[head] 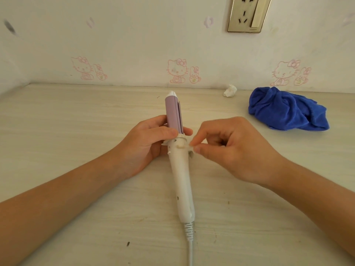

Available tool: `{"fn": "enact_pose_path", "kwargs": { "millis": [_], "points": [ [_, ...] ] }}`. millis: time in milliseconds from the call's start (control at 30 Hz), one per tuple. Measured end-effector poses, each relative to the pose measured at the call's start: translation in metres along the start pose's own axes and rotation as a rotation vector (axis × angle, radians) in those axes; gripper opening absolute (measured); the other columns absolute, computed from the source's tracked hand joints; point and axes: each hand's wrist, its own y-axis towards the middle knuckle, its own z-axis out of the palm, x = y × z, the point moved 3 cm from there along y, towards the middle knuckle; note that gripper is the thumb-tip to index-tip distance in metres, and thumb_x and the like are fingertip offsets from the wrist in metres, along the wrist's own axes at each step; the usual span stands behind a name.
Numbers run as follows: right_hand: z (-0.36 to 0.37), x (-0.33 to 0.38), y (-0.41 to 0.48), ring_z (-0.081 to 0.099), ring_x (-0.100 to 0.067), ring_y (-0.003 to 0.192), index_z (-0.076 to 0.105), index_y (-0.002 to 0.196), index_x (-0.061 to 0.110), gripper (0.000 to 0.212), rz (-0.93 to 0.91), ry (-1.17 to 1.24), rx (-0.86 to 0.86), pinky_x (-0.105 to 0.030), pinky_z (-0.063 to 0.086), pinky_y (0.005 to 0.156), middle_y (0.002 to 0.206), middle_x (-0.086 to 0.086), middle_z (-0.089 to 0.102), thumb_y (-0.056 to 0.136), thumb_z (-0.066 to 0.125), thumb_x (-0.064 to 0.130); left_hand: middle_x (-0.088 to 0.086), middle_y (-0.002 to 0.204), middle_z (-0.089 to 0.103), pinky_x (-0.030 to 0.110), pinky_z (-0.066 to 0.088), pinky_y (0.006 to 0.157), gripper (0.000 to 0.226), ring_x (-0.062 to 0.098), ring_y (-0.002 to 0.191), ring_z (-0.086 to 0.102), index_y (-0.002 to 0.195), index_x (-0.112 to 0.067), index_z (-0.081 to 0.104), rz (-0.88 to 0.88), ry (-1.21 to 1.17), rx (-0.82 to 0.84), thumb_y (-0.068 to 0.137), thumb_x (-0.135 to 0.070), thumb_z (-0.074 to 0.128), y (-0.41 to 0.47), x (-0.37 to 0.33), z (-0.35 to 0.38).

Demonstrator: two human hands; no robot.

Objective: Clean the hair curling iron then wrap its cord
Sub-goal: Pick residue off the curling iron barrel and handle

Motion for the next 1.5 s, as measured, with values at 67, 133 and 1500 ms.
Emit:
{"fn": "enact_pose_path", "kwargs": {
  "millis": [67, 133, 1500],
  "points": [
    [0.002, 0.001, -0.003, 0.028, -0.009, 0.046, 0.076, 0.082, 0.005, 0.012, 0.019, 0.035, 0.152, -0.003, 0.038, 0.057, 0.048, 0.001, 0.036, 0.088, 0.074, -0.005, 0.015, 0.109, 0.075, 0.030, 0.058, 0.068, 0.034, 0.022, 0.085, 0.068, 0.115, 0.001, 0.068, 0.002, 0.014, -0.014, 0.084, -0.010, 0.059, -0.001, 0.000, 0.000],
    [0.007, 0.003, -0.011, 0.030, -0.014, 0.048, 0.077, 0.084, 0.012, 0.011, 0.067, 0.085, 0.365, -0.013, 0.033, 0.052, 0.049, 0.002, 0.036, 0.089, 0.076, 0.002, 0.017, 0.113, 0.075, 0.031, 0.058, 0.069, 0.031, 0.023, 0.085, 0.068, 0.112, -0.001, 0.068, 0.004, 0.014, -0.029, 0.084, -0.011, 0.059, -0.002, 0.000, -0.001],
    [0.012, -0.010, -0.012, 0.031, -0.011, 0.046, 0.076, 0.083, 0.014, 0.011, 0.095, 0.132, 0.355, -0.015, 0.033, 0.050, 0.049, 0.002, 0.038, 0.090, 0.075, 0.006, 0.016, 0.103, 0.074, 0.024, 0.050, 0.053, 0.041, 0.023, 0.075, 0.063, 0.110, 0.005, 0.060, 0.041, -0.038, -0.261, 0.073, -0.009, 0.050, 0.001, -0.007, -0.007]
  ]
}}
